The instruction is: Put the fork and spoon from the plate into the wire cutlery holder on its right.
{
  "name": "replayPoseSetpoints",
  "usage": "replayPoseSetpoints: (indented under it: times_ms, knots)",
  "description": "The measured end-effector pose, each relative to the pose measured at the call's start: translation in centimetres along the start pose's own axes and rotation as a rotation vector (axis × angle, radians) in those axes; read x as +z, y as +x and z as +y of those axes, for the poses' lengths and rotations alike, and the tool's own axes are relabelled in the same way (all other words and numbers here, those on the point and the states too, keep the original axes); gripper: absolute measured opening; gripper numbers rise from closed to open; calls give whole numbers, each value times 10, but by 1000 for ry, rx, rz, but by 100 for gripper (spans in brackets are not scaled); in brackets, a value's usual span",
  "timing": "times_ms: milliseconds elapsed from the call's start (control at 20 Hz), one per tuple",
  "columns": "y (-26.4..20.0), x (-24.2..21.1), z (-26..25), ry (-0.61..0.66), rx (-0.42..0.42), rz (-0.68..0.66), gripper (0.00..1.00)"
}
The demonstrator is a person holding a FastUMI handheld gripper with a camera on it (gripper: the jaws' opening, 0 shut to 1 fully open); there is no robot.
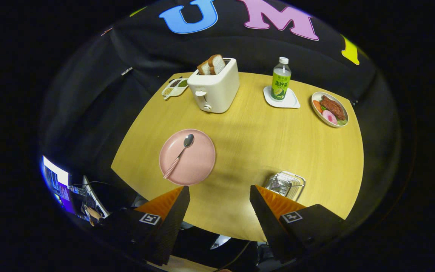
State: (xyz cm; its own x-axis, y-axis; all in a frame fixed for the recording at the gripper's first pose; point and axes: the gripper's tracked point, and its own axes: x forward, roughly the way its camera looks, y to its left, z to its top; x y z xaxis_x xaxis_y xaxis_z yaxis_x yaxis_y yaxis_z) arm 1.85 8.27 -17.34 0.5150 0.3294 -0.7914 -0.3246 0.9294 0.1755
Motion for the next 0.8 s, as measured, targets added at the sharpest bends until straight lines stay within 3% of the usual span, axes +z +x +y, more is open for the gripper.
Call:
replayPoseSetpoints:
  times_ms: [450,800]
  knots:
    - [76,4,84,10,33,-46,99]
    - [145,-13,111,36,-4,9,99]
